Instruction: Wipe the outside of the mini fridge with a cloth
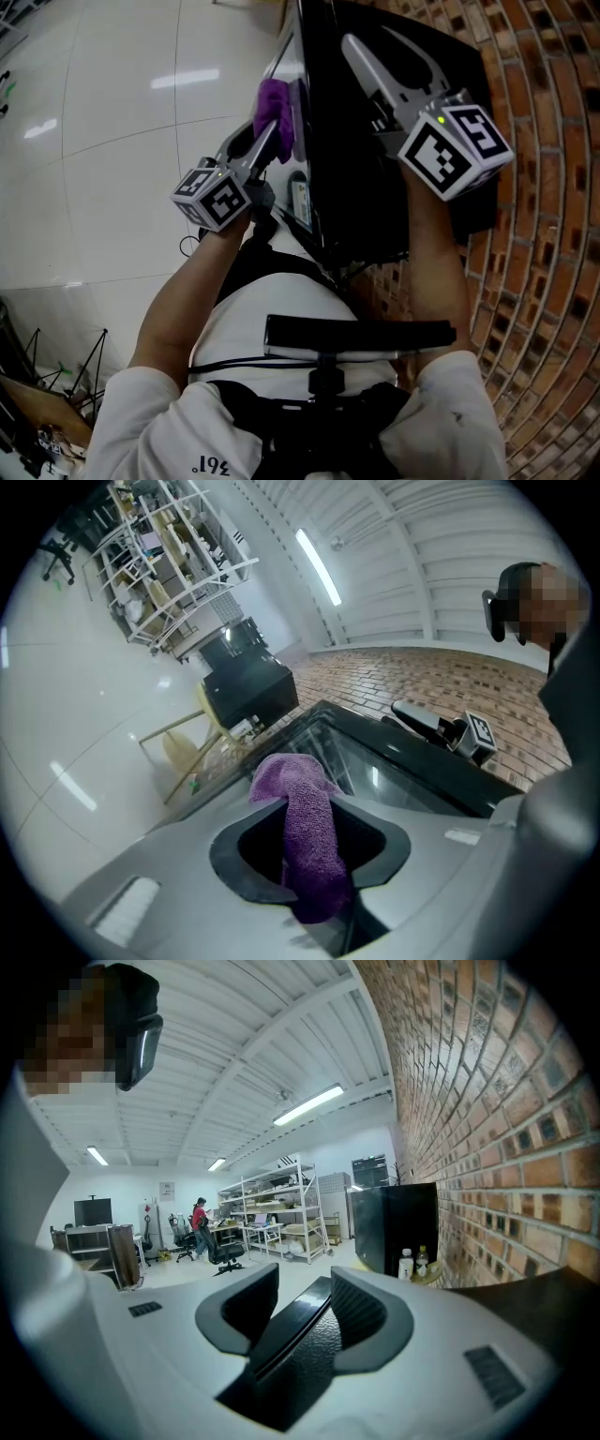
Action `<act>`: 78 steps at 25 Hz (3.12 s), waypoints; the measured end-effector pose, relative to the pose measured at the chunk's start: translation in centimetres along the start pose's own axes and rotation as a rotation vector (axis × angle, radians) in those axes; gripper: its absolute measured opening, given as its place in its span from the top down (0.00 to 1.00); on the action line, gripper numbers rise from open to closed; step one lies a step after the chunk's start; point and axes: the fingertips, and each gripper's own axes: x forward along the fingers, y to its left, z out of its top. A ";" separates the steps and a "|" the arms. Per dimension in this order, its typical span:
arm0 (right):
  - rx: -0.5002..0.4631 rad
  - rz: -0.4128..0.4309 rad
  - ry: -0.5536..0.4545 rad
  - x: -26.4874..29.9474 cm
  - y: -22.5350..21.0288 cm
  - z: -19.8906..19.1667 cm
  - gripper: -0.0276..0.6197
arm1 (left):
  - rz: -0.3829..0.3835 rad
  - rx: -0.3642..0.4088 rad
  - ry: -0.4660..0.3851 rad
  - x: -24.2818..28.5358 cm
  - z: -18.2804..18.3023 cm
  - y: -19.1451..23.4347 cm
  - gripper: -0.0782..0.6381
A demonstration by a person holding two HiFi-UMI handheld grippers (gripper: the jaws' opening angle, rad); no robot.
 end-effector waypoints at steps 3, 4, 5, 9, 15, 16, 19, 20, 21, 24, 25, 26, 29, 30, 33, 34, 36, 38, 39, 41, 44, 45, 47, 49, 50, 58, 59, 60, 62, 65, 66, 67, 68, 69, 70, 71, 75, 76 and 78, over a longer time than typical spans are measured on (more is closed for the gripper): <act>0.001 0.001 -0.001 0.0 0.0 0.0 0.70 | 0.026 0.010 0.018 0.0 -1.0 1.2 0.74; 0.001 0.003 -0.001 0.0 0.0 0.0 0.70 | 0.033 0.014 0.022 -0.1 -1.3 1.5 0.74; 0.001 0.004 -0.002 0.0 0.1 0.0 0.70 | 0.039 0.017 0.025 -0.1 -1.6 1.8 0.74; 0.000 0.000 -0.001 0.0 0.0 0.0 0.70 | 0.060 0.025 0.040 -0.1 -2.5 3.1 0.74; 0.000 0.008 0.000 0.0 0.1 0.1 0.70 | 0.093 0.036 0.063 0.4 -3.7 5.3 0.74; 0.000 0.009 0.000 0.0 0.1 0.1 0.70 | 0.100 0.040 0.071 0.5 -3.9 5.8 0.74; -0.001 0.007 0.001 0.0 0.1 0.1 0.70 | 0.127 0.045 0.100 0.6 -4.8 7.3 0.74; 0.000 0.007 0.001 0.0 0.1 0.1 0.70 | 0.136 0.044 0.109 0.6 -5.1 7.7 0.74; 0.000 0.007 0.002 0.0 0.1 0.1 0.70 | 0.145 0.042 0.116 0.6 -5.4 8.1 0.74; 0.002 0.011 0.005 0.1 0.1 0.0 0.70 | 0.167 0.037 0.137 0.5 -6.3 9.2 0.74; 0.002 0.009 0.007 0.1 0.1 0.0 0.70 | 0.174 0.037 0.146 0.4 -6.7 9.6 0.74; 0.001 0.006 0.008 0.1 0.0 -0.1 0.70 | 0.181 0.039 0.156 0.4 -7.0 10.0 0.74; 0.002 0.006 0.010 0.1 0.0 0.0 0.70 | 0.202 0.048 0.187 0.4 -8.2 11.3 0.74; 0.003 0.008 0.010 0.1 0.1 0.0 0.70 | 0.208 0.054 0.199 0.4 -8.5 11.8 0.74; 0.004 0.010 0.010 0.2 0.2 0.0 0.70 | 0.229 0.066 0.243 0.4 -9.5 13.3 0.74; 0.004 0.010 0.010 0.2 0.2 0.0 0.70 | 0.235 0.066 0.255 0.4 -9.7 13.7 0.74; 0.004 0.008 0.012 0.1 0.1 0.0 0.70 | 0.243 0.059 0.266 0.5 -10.1 14.3 0.74; 0.003 0.004 0.014 0.1 0.0 -0.1 0.70 | 0.249 0.052 0.270 0.6 -10.4 14.8 0.74; 0.002 0.002 0.014 0.1 0.0 -0.1 0.70 | 0.252 0.049 0.274 0.7 -10.5 15.0 0.74; 0.001 0.001 0.014 0.0 0.0 0.0 0.70 | 0.258 0.054 0.292 0.7 -10.9 15.5 0.74; 0.000 0.001 0.015 0.0 0.0 0.0 0.70 | 0.274 0.080 0.337 0.6 -11.7 16.7 0.74; 0.001 0.001 0.016 0.1 0.0 0.0 0.70 | 0.278 0.087 0.349 0.7 -12.0 17.0 0.74; 0.002 0.001 0.017 0.1 0.0 0.0 0.70 | 0.283 0.088 0.360 0.8 -12.2 17.5 0.74; 0.002 0.000 0.018 0.1 0.0 -0.1 0.70 | 0.288 0.083 0.363 0.9 -12.5 17.9 0.74; 0.002 -0.001 0.019 0.1 0.0 -0.1 0.70 | 0.293 0.084 0.367 1.0 -12.7 18.1 0.74; 0.008 0.005 0.015 0.2 0.1 0.0 0.70 | 0.349 0.086 0.411 0.4 -13.6 20.3 0.74; 0.009 0.007 0.013 0.2 0.1 0.0 0.70 | 0.353 0.087 0.407 0.2 -13.3 20.4 0.74; 0.010 0.007 0.012 0.2 0.1 0.0 0.70 | 0.356 0.090 0.402 0.0 -13.1 20.5 0.74; 0.009 0.006 0.013 0.2 0.1 0.0 0.70 | 0.358 0.091 0.386 -0.6 -12.5 20.3 0.74; 0.009 0.016 0.007 0.2 0.3 0.1 0.70 | 0.339 0.078 0.336 -1.1 -11.1 19.1 0.74; 0.009 0.016 0.005 0.2 0.3 0.1 0.70 | 0.331 0.073 0.320 -1.4 -10.7 18.5 0.74; 0.008 0.015 0.004 0.2 0.3 0.1 0.70 | 0.325 0.067 0.305 -1.6 -10.2 17.9 0.74; 0.009 0.014 0.003 0.2 0.2 0.1 0.70 | 0.317 0.062 0.288 -1.9 -9.7 17.3 0.74; 0.009 0.014 0.001 0.1 0.2 0.1 0.70 | 0.306 0.056 0.269 -2.1 -9.2 16.5 0.74; 0.010 0.013 -0.001 0.1 0.2 0.1 0.70 | 0.293 0.050 0.248 -2.4 -8.5 15.7 0.74; 0.010 0.013 -0.003 0.1 0.2 0.1 0.70 | 0.278 0.046 0.227 -2.6 -7.9 14.8 0.74; 0.002 0.010 -0.010 0.0 0.2 0.2 0.70 | 0.213 0.033 0.141 -3.7 -4.9 10.3 0.74; 0.001 0.010 -0.015 0.0 0.2 0.3 0.70 | 0.197 0.024 0.112 -4.0 -4.0 8.9 0.74; 0.000 0.011 -0.025 -0.1 0.2 0.4 0.70 | 0.157 0.005 0.055 -4.6 -2.3 5.9 0.74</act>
